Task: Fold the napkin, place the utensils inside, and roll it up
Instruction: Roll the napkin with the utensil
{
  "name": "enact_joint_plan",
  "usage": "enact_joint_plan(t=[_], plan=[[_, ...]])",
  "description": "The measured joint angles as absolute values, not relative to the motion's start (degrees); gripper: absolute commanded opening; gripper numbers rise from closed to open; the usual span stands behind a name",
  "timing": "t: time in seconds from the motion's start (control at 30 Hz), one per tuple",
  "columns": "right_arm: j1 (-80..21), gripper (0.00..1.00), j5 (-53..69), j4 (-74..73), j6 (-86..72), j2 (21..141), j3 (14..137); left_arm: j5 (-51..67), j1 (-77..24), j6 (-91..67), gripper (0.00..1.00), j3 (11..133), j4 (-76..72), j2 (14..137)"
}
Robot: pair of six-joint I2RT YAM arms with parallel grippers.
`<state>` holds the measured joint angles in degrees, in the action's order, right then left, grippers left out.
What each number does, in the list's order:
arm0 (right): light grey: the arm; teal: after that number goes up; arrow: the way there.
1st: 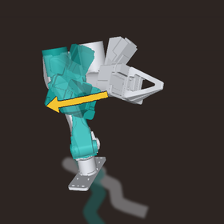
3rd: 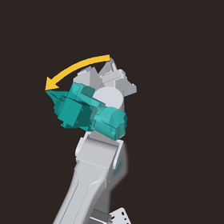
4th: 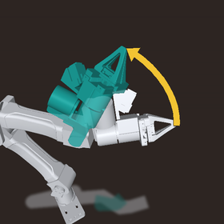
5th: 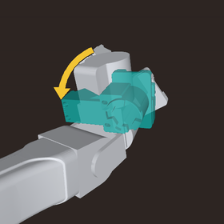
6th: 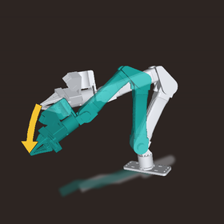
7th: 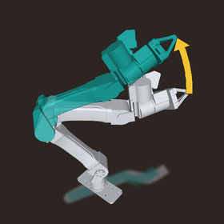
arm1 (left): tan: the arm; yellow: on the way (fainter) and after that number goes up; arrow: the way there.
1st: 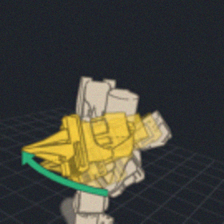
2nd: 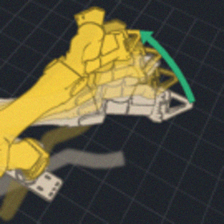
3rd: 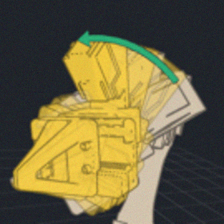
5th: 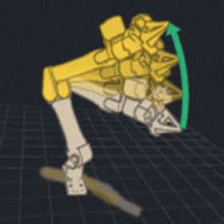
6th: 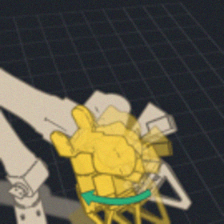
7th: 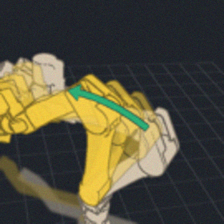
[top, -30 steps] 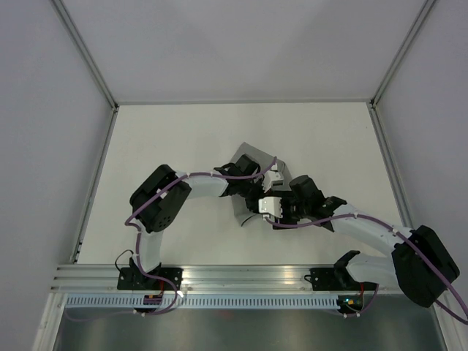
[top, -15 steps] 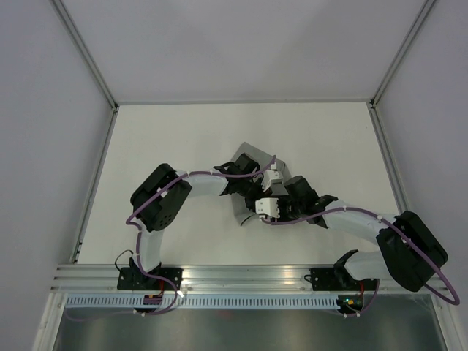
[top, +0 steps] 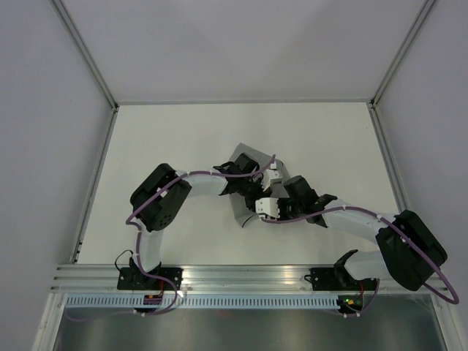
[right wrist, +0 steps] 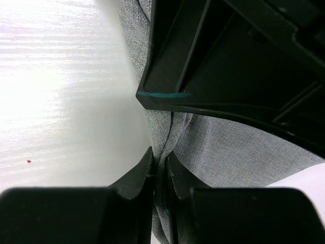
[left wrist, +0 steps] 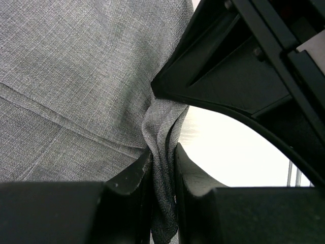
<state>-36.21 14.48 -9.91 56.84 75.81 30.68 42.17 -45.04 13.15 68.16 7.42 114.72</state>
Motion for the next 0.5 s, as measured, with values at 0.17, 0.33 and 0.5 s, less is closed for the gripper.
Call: enact_joint_plan(t=[0.17, 0.33, 0.5], plan=[[-36.2, 0.0, 14.9, -13.9, 56.7, 76.2, 33.4, 42.0, -44.2, 11.9, 0.39, 65.5, 4.7, 113.0], [-36.2, 0.0, 15.2, -18.4, 56.1, 77.8, 36.9, 40.5, -42.4, 10.0, 0.46, 61.5, 2.0, 109.6], [-36.1, 0.0, 15.4, -22.3, 55.4, 79.8, 39.4, 37.5, -40.9, 8.8, 0.47, 58.7, -1.0, 105.6]])
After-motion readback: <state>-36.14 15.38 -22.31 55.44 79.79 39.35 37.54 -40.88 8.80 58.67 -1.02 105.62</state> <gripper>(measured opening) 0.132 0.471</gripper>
